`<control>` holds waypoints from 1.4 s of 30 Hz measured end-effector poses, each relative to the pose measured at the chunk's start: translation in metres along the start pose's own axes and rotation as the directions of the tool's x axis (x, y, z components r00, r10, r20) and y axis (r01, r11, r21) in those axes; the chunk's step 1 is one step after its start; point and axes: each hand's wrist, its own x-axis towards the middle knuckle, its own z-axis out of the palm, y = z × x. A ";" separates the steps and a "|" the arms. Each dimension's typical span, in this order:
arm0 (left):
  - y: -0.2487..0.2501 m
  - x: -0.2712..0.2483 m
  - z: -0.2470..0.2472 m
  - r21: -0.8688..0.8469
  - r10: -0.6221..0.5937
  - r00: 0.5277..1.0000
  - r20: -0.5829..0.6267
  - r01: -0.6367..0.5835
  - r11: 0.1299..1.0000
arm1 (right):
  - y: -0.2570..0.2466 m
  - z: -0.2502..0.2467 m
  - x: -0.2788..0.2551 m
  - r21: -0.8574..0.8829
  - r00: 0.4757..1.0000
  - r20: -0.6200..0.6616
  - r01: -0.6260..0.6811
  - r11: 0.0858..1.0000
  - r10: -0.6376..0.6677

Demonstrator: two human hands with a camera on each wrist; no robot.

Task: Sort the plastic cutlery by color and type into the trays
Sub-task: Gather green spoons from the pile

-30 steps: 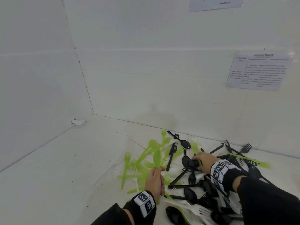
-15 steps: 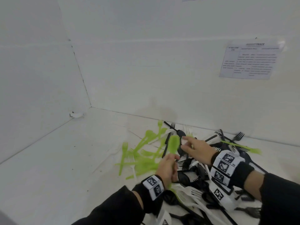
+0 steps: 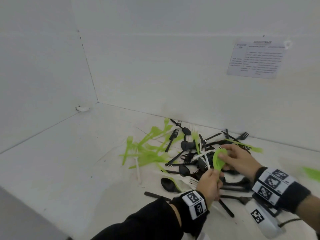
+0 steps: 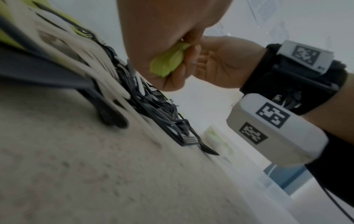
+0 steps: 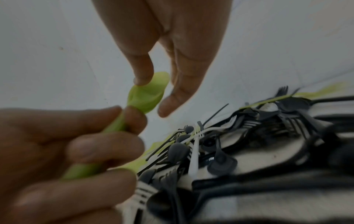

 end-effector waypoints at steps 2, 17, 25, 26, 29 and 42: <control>-0.004 -0.005 0.014 -0.001 0.025 0.999 -0.047 -0.025 1.000 | 0.004 0.003 -0.015 0.052 0.994 -0.004 -0.111 0.992 0.111; -0.008 -0.045 0.004 -0.213 -0.109 0.993 -0.047 0.097 0.972 | -0.012 0.036 -0.025 0.127 0.975 0.092 -0.214 0.969 0.203; 0.011 -0.046 -0.079 -0.289 -0.026 0.943 -0.332 -0.075 0.954 | -0.059 0.133 0.058 -0.196 0.971 0.234 -0.008 0.981 0.054; 0.015 -0.045 -0.086 -0.285 -0.008 0.937 -0.350 -0.099 0.953 | -0.060 0.146 0.066 -0.260 0.961 0.265 -0.012 0.966 0.083; 0.024 -0.038 -0.100 -0.286 0.022 0.925 -0.379 -0.139 0.948 | -0.060 0.178 0.078 -0.340 0.856 0.499 0.051 0.939 0.134; 0.030 -0.028 -0.108 -0.321 0.017 0.914 -0.405 -0.160 0.934 | -0.064 0.189 0.101 -0.691 0.872 0.477 0.295 0.660 0.110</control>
